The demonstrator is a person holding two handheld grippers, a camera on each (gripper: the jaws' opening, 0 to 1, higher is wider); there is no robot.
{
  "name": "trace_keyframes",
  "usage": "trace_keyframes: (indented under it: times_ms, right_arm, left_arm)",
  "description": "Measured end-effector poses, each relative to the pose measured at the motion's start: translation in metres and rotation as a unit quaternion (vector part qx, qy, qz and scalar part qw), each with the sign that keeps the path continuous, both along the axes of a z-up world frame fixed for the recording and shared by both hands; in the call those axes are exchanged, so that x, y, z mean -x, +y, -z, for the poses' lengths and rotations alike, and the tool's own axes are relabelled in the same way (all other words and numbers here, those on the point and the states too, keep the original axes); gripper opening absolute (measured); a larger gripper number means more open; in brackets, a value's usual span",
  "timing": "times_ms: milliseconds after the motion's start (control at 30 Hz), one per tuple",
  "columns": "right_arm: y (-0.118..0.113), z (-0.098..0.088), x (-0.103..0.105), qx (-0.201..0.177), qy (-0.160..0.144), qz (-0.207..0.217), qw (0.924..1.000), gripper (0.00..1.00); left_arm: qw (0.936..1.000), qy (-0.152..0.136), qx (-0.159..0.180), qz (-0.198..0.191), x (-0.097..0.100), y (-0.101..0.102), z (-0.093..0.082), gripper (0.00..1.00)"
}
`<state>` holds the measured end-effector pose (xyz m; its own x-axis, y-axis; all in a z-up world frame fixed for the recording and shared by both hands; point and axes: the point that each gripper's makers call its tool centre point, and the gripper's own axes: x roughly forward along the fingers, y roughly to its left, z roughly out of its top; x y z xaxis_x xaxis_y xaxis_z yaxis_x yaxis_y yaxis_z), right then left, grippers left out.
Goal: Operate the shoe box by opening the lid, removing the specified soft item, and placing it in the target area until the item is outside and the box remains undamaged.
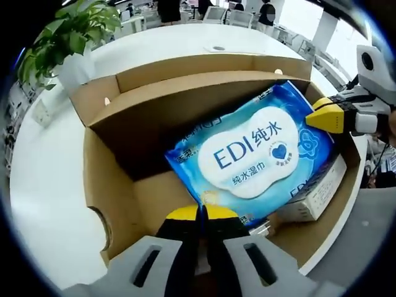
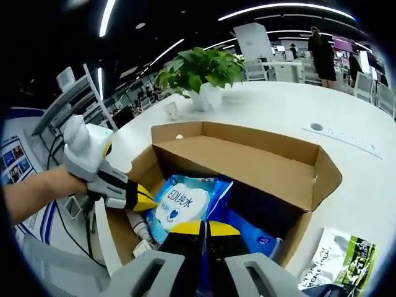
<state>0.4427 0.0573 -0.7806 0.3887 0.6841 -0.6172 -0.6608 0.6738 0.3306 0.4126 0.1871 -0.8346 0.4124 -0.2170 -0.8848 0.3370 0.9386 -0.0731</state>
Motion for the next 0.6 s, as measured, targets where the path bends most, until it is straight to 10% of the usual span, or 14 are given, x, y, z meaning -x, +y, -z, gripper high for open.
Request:
trace_keyframes:
  times_ms: [600]
  right_arm:
    - [-0.004, -0.007, 0.001, -0.004, -0.002, 0.005, 1.0, 0.0]
  left_arm:
    - [0.9996, -0.028, 0.001, -0.002, 0.009, -0.003, -0.025, 0.0]
